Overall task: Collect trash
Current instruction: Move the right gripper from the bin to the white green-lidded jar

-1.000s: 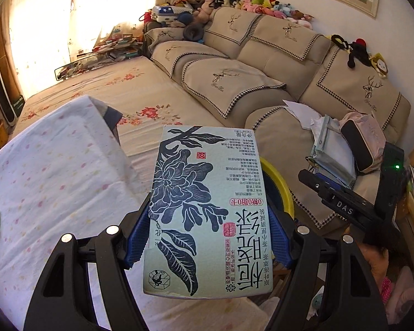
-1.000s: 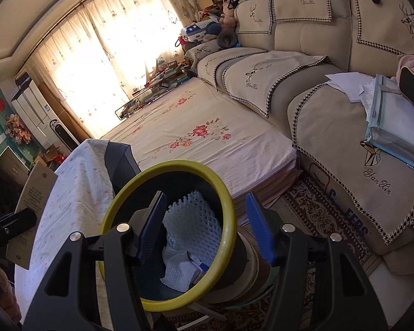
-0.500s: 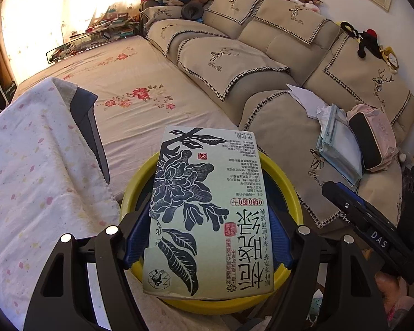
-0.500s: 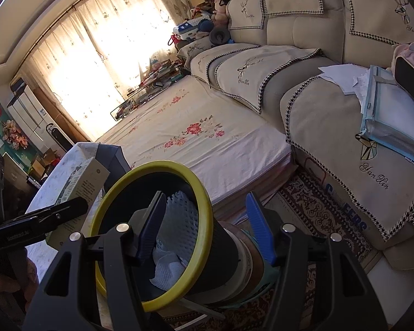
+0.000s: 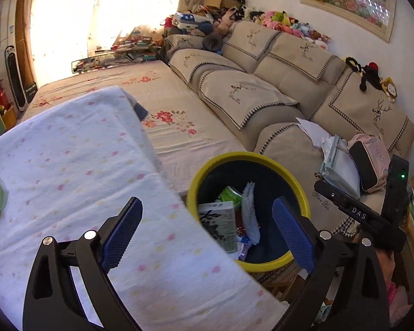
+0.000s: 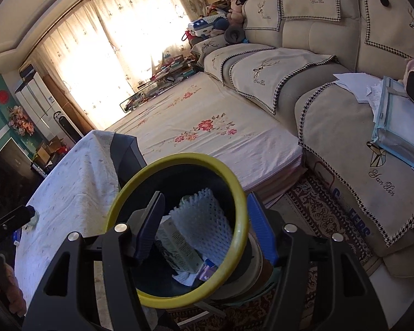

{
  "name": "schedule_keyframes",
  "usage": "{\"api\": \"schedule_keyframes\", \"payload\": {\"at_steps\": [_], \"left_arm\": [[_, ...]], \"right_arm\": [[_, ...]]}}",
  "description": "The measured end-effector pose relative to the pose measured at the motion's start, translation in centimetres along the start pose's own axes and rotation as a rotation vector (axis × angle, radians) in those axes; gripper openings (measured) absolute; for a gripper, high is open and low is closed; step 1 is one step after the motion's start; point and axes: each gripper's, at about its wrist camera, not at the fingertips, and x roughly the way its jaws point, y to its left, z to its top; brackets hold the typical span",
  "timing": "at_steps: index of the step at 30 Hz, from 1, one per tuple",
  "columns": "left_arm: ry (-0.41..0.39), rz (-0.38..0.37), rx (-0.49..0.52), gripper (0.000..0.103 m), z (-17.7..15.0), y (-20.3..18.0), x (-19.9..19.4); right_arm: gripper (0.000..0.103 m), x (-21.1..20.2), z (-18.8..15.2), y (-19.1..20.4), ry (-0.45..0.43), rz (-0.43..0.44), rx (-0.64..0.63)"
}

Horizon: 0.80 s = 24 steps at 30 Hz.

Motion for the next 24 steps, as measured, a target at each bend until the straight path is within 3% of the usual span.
{"api": "schedule_keyframes", "payload": {"at_steps": [4, 10, 14, 20, 24], "left_arm": [[-0.061, 0.074, -0.107, 0.098, -2.6, 6.9, -5.2], [-0.107, 0.257, -0.281, 0.098, -7.0, 19.0, -11.5], [-0.143, 0.397, -0.345, 0.098, -9.5, 25.6, -14.5], [-0.156, 0.552, -0.371, 0.098, -12.7, 31.3, -16.2], [-0.146, 0.541, -0.388, 0.098, -14.1, 32.1, -16.2]], "right_arm": [[0.059, 0.7, -0.3, 3.3, 0.024, 0.026, -0.059], [0.061, 1.6, -0.7, 9.9, 0.060, 0.105, -0.156], [0.061, 2.0, -0.9, 15.3, 0.082, 0.165, -0.242], [0.062, 2.7, -1.8, 24.7, 0.098, 0.265, -0.375], [0.062, 3.3, -3.3, 31.4, 0.121, 0.337, -0.456]]}}
